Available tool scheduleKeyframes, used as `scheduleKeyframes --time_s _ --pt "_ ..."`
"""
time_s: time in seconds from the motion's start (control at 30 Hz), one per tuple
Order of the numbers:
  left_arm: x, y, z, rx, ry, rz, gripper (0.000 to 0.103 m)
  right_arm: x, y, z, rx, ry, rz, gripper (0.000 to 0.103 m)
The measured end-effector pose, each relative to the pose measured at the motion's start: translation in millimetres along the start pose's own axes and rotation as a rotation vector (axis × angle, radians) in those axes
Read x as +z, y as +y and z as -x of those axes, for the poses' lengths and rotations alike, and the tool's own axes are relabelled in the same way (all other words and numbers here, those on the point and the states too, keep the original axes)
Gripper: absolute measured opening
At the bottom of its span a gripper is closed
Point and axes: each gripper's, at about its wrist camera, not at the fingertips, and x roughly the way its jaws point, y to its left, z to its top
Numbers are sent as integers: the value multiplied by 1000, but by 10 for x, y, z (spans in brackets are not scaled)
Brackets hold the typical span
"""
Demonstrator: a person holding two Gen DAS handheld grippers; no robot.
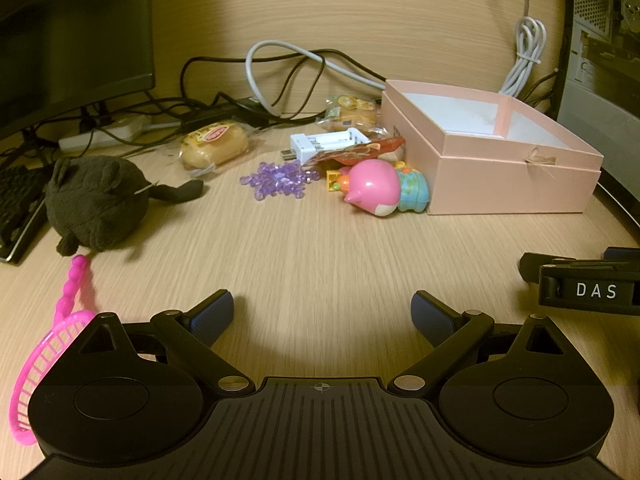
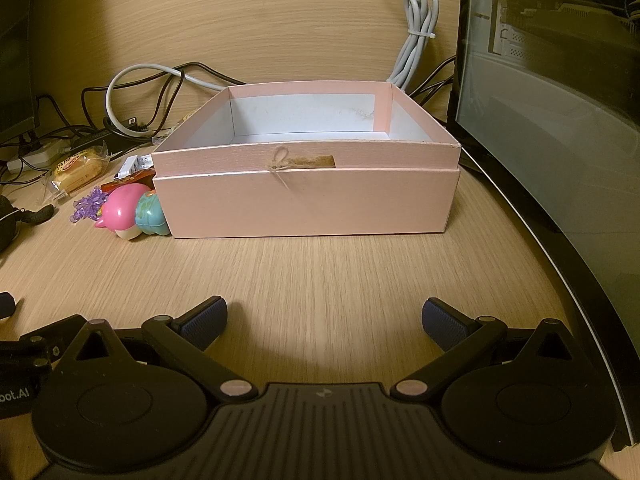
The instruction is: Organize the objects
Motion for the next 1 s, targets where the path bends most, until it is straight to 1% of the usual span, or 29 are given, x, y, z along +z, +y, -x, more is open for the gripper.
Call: scheduleKeyframes --time_s 0.2,0.3,0.37,0.4,0.43,0.47,0.53,0.6,0.63,0.67,0.7,0.73,0.77,0.83,0.87,0.9,0.97,1.0 --pt "1 0 -1 0 0 0 99 -31 19 -2 7 4 5 103" --pt "0 -5 -13 5 -2 2 98 -6 9 -9 35 39 26 103" --pt "14 2 14 -17 10 3 93 26 -10 -18 47 63 35 103" --pt "37 23 57 -44 19 15 91 25 -2 -14 47 70 37 103" --pt "52 36 136 -69 22 27 87 28 -2 -11 47 75 39 103" --pt "99 76 239 -97 15 43 85 20 -2 9 46 80 40 103" --pt "202 157 467 -113 -29 61 84 19 0 27 42 91 39 103" --pt "288 341 789 -91 -98 69 84 19 3 21 40 102 38 103" --pt "307 447 921 -52 -124 68 85 22 7 21 40 106 39 103" --pt "303 564 1016 5 -136 75 85 26 3 18 41 110 41 103" --pt "282 717 1060 73 -121 104 85 32 2 16 43 114 45 103" --pt "264 840 1043 110 -84 139 85 40 0 12 47 120 51 103" --pt "233 982 981 131 -24 188 84 54 -15 10 54 128 55 103" --pt "149 1239 781 125 106 302 84 68 -16 9 65 144 65 103" --pt "120 1309 699 108 150 343 84 73 -8 15 72 154 70 103" --pt "109 1386 628 75 188 385 84 81 8 25 85 170 78 103" --pt "126 1402 545 36 209 413 84 79 65 80 121 192 94 103" --pt "143 1386 514 40 211 400 84 67 100 129 129 185 101 103"
